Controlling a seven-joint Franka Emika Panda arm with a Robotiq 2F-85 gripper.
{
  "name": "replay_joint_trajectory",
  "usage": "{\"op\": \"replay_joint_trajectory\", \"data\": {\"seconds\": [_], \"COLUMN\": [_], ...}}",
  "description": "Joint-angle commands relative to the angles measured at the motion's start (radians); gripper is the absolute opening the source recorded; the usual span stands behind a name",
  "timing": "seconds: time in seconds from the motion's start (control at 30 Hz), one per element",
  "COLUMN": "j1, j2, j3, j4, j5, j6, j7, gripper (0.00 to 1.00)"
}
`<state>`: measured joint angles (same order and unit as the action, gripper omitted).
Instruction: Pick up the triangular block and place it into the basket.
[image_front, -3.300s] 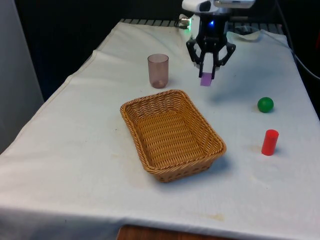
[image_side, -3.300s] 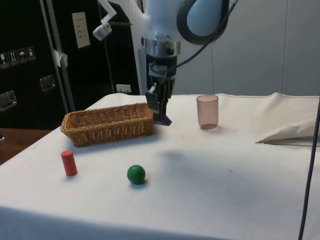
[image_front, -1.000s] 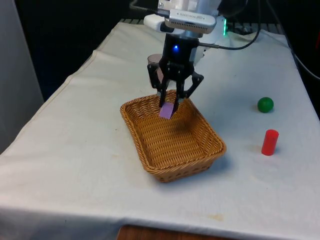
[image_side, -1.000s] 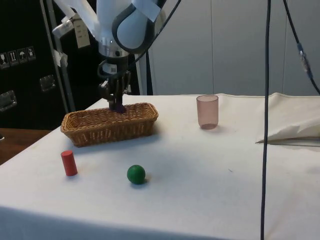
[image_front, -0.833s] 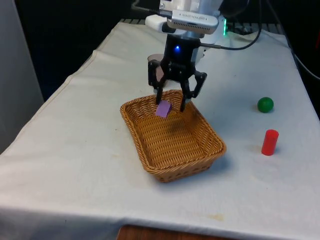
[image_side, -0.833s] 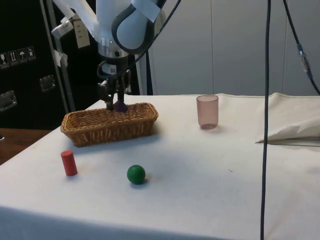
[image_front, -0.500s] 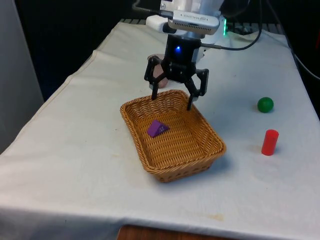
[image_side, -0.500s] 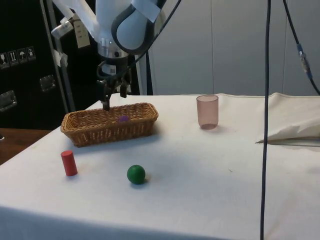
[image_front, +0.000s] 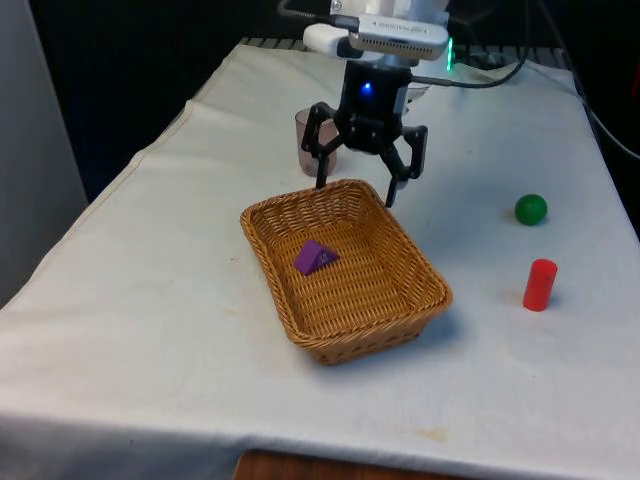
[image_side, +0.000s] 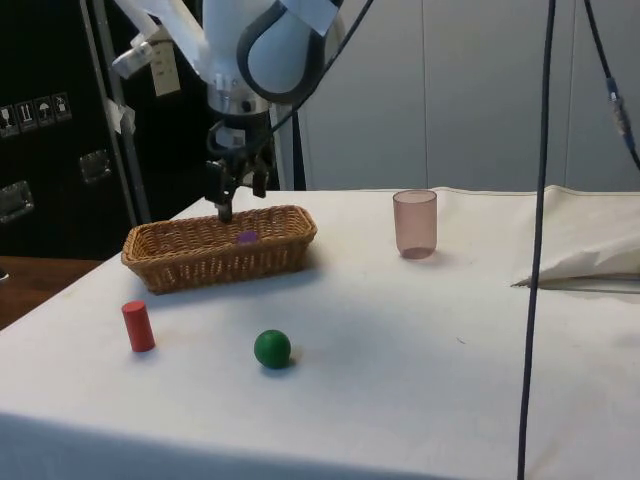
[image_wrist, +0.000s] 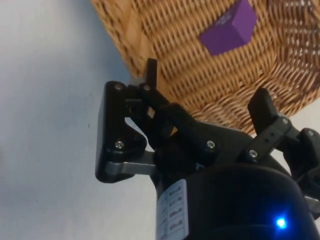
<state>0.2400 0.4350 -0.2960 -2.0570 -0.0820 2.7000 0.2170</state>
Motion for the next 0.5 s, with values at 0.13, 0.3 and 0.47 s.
{"op": "replay_joint_trajectory", "data": {"seconds": [0.13,0.3,0.47], "j1": [0.009,0.012,0.010], "j2": [-0.042,-0.078,-0.095], "j3": [-0.004,-0.004,0.000], "j4": [-0.065,-0.119,-0.145], "j5": [-0.005,-0.006,0.000], "j6": [0.024,0.033,0.031], "j7": [0.006,0.005,-0.001], "gripper": [1.00,1.00,1.00]}}
